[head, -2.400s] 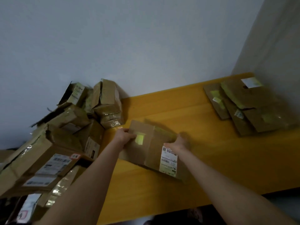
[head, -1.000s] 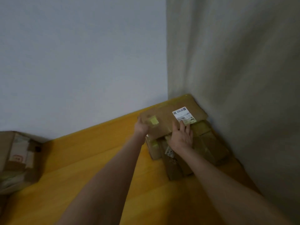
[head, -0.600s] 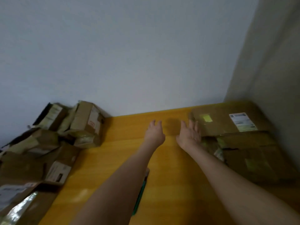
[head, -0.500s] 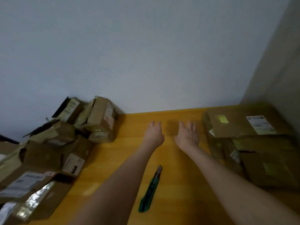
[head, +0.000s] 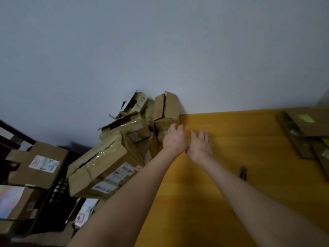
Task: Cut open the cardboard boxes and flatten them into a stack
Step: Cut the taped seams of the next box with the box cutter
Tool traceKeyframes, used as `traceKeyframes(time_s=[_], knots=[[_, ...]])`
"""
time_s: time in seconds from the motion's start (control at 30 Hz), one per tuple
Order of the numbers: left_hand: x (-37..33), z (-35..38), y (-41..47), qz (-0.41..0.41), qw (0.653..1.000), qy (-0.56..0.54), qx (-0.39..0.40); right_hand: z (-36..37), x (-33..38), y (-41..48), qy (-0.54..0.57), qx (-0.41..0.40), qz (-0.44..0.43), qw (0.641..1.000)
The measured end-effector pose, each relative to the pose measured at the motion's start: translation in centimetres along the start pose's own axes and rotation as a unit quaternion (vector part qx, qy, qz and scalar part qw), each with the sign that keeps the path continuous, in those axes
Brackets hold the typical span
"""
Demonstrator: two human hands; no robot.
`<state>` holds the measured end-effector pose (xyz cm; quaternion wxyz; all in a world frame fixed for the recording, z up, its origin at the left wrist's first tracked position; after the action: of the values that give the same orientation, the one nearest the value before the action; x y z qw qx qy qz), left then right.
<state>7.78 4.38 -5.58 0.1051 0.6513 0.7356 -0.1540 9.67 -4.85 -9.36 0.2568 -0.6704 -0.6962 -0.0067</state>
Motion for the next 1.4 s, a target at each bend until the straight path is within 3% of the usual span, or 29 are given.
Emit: traceKeyframes(time_s=[0.33, 0.57, 0.67, 0.77, 0.83, 0.97, 1.1, 1.2, 1.3, 1.4], knots=[[6.8, -10.8, -7.2, -0.023, 0.985, 0.048, -0.163, 2.7, 5.8, -7.0, 0.032, 0.009, -0.034, 0.999], [10.3, -16.1, -12.3, -0.009, 0.968, 0.02, -0.249, 8.0, 6.5, -12.2, 0.173, 0.124, 0.027, 0.977], [13.6, -16.9, -12.8, -0.065, 0.974, 0.009, -0.216, 9.1, 7.2, -13.9, 0.295, 0.201, 0.062, 0.932], [17.5, -14.8, -13.1, -0.137, 0.986, -0.011, -0.094, 10.5, 7.9, -15.7, 0.437, 0.313, 0.125, 0.834], [18.2, -13.5, -13.1, -0.122, 0.992, -0.004, -0.027, 11.1, 9.0, -16.8, 0.498, 0.345, 0.149, 0.782], [17.4, -13.0, -12.8, -0.086, 0.996, -0.005, -0.006, 11.3, 11.7, -18.2, 0.591, 0.347, 0.168, 0.708], [16.3, -12.7, -12.3, -0.046, 0.996, 0.05, 0.051, 10.2, 11.8, -18.7, 0.624, 0.317, 0.193, 0.687], [13.4, -14.1, -11.4, 0.004, 1.0, 0.019, 0.014, 8.5, 10.4, -18.6, 0.657, 0.302, 0.21, 0.658], [8.9, -16.1, -10.7, 0.061, 0.995, -0.073, -0.035, 5.3, 8.0, -17.6, 0.702, 0.23, 0.21, 0.64], [5.4, -17.0, -10.2, 0.082, 0.966, -0.237, -0.066, 1.3, 4.9, -16.9, 0.72, 0.141, 0.197, 0.65]])
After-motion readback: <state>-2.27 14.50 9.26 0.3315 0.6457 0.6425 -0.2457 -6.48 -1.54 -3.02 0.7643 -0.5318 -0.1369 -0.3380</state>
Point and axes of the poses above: each hand's wrist, its own y-axis towards the middle knuckle, its own z-axis out of the palm, x = y × z, the point moved 9 cm from there along y, towards the middle knuckle, and after that the axes turned 12 degrees about z, right-handed, at the moved point
